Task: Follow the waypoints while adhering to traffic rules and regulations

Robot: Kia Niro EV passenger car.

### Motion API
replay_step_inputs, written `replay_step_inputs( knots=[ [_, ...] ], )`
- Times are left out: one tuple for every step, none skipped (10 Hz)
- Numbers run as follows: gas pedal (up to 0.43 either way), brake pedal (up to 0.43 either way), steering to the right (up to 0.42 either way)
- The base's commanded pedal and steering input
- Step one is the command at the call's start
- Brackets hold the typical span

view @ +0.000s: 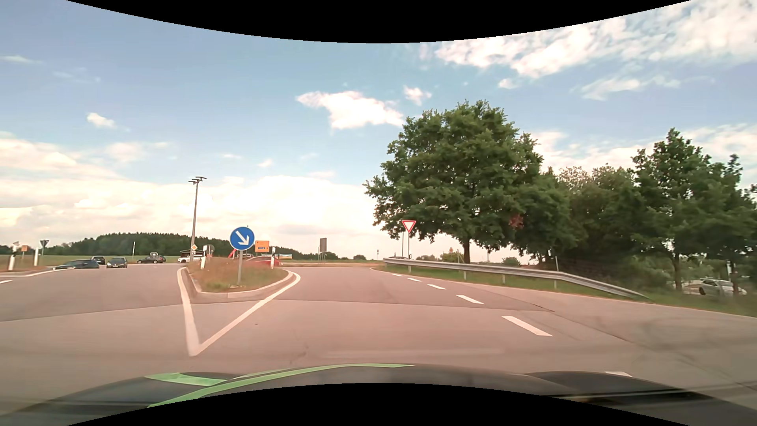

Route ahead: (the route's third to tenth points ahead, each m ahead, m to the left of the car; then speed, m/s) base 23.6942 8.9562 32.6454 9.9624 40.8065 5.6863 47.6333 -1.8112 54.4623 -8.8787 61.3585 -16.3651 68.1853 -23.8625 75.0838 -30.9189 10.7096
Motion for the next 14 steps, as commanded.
replay_step_inputs(
  knots=[
    [0.000,0.122,-0.037],
    [0.000,0.128,-0.039],
    [0.000,0.134,-0.042],
    [0.000,0.152,-0.046],
    [0.000,0.159,-0.047],
    [0.000,0.165,-0.047],
    [0.000,0.171,-0.047],
    [0.000,0.183,-0.046],
    [0.000,0.201,-0.047],
    [0.000,0.213,-0.046],
    [0.000,0.220,-0.046],
    [0.000,0.220,-0.045],
    [0.000,0.220,-0.043],
    [0.000,0.220,-0.042]
  ],
)
